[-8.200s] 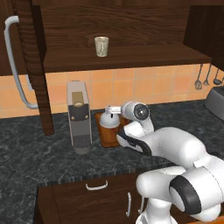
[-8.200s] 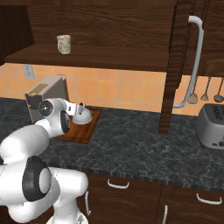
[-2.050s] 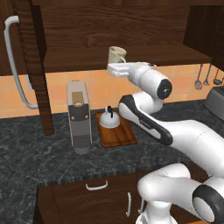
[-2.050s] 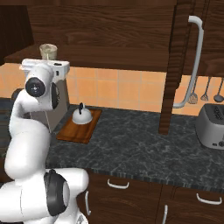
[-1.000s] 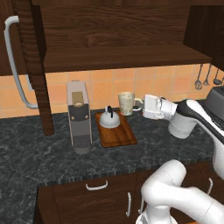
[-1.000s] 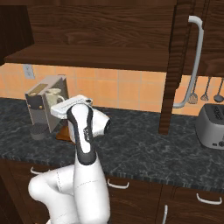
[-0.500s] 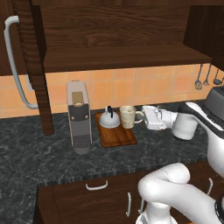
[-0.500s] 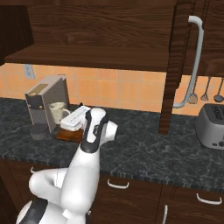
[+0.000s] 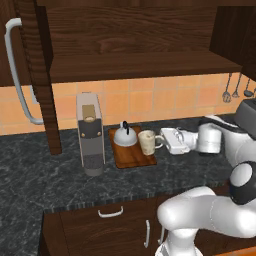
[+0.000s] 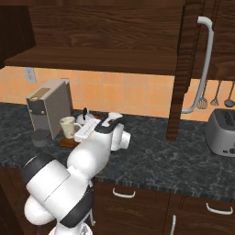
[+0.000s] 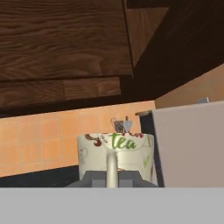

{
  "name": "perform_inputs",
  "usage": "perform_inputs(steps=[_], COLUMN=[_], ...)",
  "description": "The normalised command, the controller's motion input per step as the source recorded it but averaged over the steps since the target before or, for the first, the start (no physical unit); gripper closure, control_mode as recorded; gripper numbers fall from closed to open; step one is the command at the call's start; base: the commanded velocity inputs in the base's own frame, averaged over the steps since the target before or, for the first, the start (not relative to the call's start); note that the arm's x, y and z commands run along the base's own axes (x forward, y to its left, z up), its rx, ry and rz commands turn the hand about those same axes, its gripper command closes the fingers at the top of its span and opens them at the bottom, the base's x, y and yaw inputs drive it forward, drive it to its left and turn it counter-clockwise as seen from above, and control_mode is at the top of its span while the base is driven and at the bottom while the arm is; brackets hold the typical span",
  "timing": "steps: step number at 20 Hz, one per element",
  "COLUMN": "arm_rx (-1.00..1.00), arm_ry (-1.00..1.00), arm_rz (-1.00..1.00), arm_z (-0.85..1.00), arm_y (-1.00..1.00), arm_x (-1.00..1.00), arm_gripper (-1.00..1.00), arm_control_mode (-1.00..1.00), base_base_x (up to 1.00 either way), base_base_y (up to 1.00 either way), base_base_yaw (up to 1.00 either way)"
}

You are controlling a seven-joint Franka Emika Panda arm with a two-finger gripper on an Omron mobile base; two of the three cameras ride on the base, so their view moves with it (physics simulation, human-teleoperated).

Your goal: Pick the kettle from the counter and place it on the tray. Then pick the mug from the cabinet and place it on the tray. Then close the cabinet doors.

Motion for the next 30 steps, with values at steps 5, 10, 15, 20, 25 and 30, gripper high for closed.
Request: perform_inputs(steps=[5, 10, 15, 20, 25, 30], arm_rx=[0.0, 0.0, 0.0, 0.0, 0.0, 0.0], arm_ry=[0.0, 0.0, 0.0, 0.0, 0.0, 0.0], arm_rz=[0.14, 0.09, 0.07, 0.07, 0.08, 0.12], arm_z=[-0.51, -0.44, -0.36, -0.35, -0.28, -0.27], arm_y=[-0.16, -0.02, 0.0, 0.05, 0.11, 0.05], arm_x=[0.37, 0.51, 0.55, 0.48, 0.47, 0.39], arm_gripper=[1.0, 1.0, 1.0, 1.0, 1.0, 1.0], arm_control_mode=[-1.0, -1.0, -1.0, -1.0, -1.0, -1.0], base_base_x=[0.0, 0.0, 0.0, 0.0, 0.0, 0.0], base_base_y=[0.0, 0.0, 0.0, 0.0, 0.0, 0.0], base_base_yaw=[0.0, 0.0, 0.0, 0.0, 0.0, 0.0])
